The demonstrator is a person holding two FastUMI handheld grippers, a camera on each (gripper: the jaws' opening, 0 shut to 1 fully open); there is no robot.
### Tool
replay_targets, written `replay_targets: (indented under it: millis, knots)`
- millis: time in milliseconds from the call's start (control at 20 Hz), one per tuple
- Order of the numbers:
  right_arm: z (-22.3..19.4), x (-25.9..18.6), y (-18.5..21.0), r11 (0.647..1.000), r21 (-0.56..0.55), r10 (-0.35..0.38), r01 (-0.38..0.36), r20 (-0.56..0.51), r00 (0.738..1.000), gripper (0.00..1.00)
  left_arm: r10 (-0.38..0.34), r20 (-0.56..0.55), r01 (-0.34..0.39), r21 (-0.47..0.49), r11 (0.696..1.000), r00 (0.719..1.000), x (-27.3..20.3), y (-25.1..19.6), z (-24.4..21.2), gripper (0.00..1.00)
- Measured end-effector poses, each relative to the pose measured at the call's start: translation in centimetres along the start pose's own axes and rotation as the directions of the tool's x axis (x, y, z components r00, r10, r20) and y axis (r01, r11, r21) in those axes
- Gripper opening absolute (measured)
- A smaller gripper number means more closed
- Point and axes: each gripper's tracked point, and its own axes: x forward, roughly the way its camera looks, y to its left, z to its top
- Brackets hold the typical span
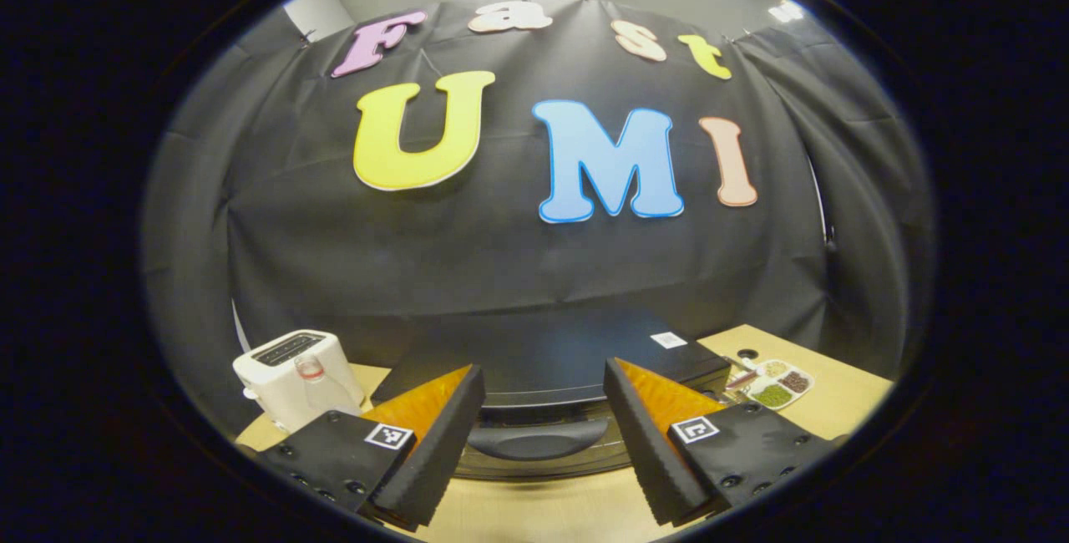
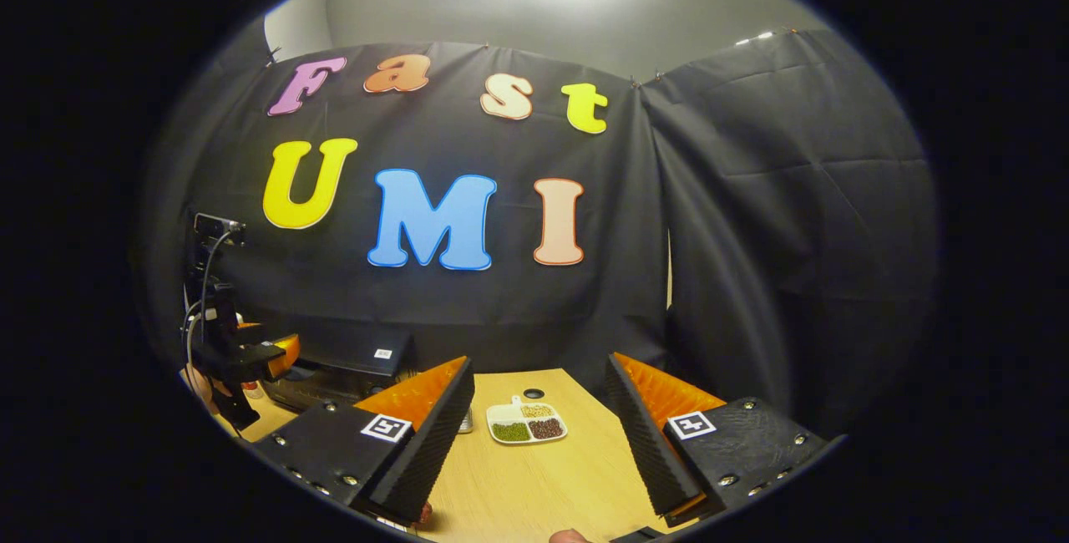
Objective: Open the electric oven with the left hand, put the food in, and close the electric oven.
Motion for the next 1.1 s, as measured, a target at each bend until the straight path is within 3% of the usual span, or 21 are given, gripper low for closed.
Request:
replay_targets:
  millis: [250, 500, 650, 700, 800, 950, 1100]
  knots:
    - [0.1, 0.2, -0.6, 0.999, -0.018, -0.033, 0.033, -0.003, 0.999, 0.96, 0.001, -0.043, -0.001, 0.011, 1.0, 0.999, 2.5, 0.1, -2.2, 0.97]
    - [0.3, 0.2, -0.1, 0.999, -0.046, -0.023, 0.022, -0.005, 1.0, 0.96, 0.012, -0.047, -0.011, 0.011, 1.0, 0.999, 3.3, 0.3, -2.9, 1.0]
    - [0.4, 0.0, 0.2, 0.998, -0.056, -0.008, 0.008, 0.0, 1.0, 0.96, 0.021, -0.039, -0.021, 0.008, 1.0, 0.999, 3.0, 0.4, -3.1, 0.91]
    - [0.4, -0.1, 0.3, 0.998, -0.056, -0.003, 0.003, 0.001, 1.0, 0.96, 0.026, -0.042, -0.026, 0.012, 1.0, 0.999, 2.9, 0.5, -3.1, 0.91]
    - [0.2, -0.2, 0.3, 0.998, -0.056, 0.003, -0.003, -0.001, 1.0, 0.96, 0.019, -0.083, -0.019, -0.002, 1.0, 0.996, 2.6, 0.1, -4.7, 1.0]
    - [0.0, -0.3, 0.2, 0.999, -0.047, 0.009, -0.01, -0.009, 1.0, 0.96, 0.023, -0.083, -0.025, -0.024, 0.999, 0.996, 2.0, 0.2, -5.1, 0.96]
    - [0.1, -0.6, -0.2, 0.999, -0.049, 0.011, -0.011, -0.009, 1.0, 0.96, 0.029, -0.071, -0.03, -0.02, 0.999, 0.997, 1.3, 0.1, -4.8, 1.0]
